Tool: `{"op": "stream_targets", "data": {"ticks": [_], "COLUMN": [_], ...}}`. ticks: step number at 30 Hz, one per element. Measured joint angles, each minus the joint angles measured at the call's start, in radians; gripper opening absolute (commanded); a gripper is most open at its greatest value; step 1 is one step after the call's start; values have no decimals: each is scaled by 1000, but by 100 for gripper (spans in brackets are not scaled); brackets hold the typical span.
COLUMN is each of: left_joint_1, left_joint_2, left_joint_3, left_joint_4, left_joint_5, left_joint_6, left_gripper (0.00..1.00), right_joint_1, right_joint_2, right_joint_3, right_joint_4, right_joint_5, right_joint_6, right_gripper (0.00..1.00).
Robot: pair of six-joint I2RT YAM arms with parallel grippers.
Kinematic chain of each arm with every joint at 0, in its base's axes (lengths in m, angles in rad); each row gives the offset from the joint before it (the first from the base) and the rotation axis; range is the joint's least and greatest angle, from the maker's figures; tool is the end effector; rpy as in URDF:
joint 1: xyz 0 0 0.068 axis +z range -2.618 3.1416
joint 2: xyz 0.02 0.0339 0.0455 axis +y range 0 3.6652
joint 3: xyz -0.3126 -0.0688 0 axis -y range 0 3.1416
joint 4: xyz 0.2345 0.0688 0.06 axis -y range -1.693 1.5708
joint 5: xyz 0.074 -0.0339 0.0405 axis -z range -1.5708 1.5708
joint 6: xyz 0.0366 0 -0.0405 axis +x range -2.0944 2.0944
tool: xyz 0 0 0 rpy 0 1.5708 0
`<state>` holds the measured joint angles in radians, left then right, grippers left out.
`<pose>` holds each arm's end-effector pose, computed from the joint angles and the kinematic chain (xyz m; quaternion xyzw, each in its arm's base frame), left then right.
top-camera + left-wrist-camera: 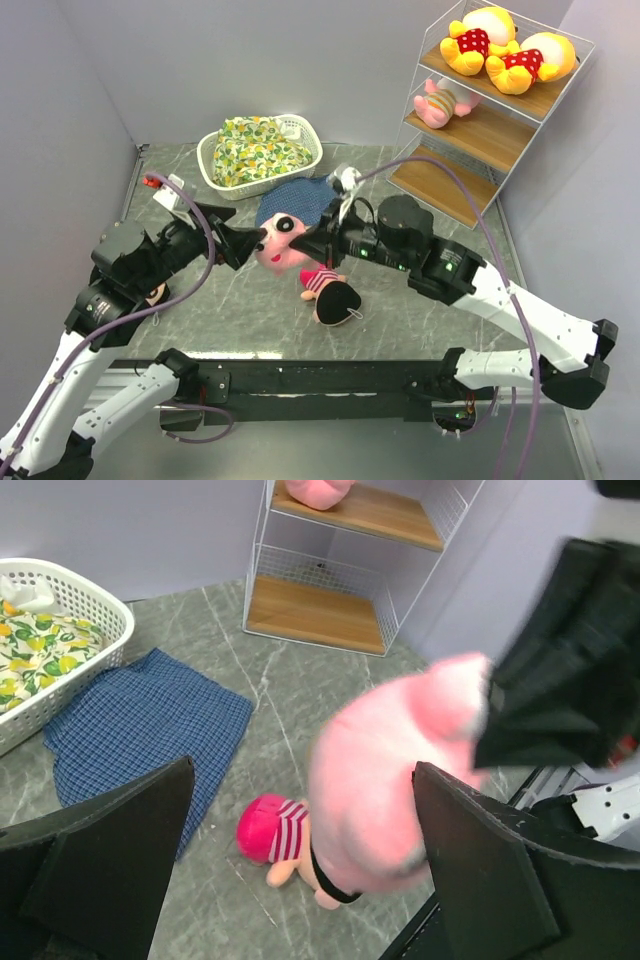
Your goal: Place and organize the stuffed toys onto the shelf
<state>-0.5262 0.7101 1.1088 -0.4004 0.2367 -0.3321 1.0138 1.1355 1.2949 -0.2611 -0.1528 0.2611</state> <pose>0.0695 -0.0503 0.4634 0.1511 0.6914 -0.3679 0.6032 0.1115 0.1895 0.4822 -0.3195 0.6694 0.4433 0.5033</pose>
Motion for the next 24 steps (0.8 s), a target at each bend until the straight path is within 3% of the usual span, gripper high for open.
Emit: {"op": "stream_targets", "data": {"ticks": [5,9,24], "left_joint_1": [0,-1,-1], "left_joint_2": [-19,-18,24], "left_joint_3": [-43,-71,-191], "left_joint_4": [16,19,120], "left_joint_5": [21,60,118], "left_joint_6": [26,33,19], "left_gripper": [96,96,98], "right_joint_1": [-107,-123,-154], "right_joint_2": [82,105,51], "right_joint_3": [69,93,2], "right_joint_4": [-28,3,229], "right_joint_5": [-31,-39,-95], "right_joint_6": [187,274,446], "right_gripper": [0,0,0]}}
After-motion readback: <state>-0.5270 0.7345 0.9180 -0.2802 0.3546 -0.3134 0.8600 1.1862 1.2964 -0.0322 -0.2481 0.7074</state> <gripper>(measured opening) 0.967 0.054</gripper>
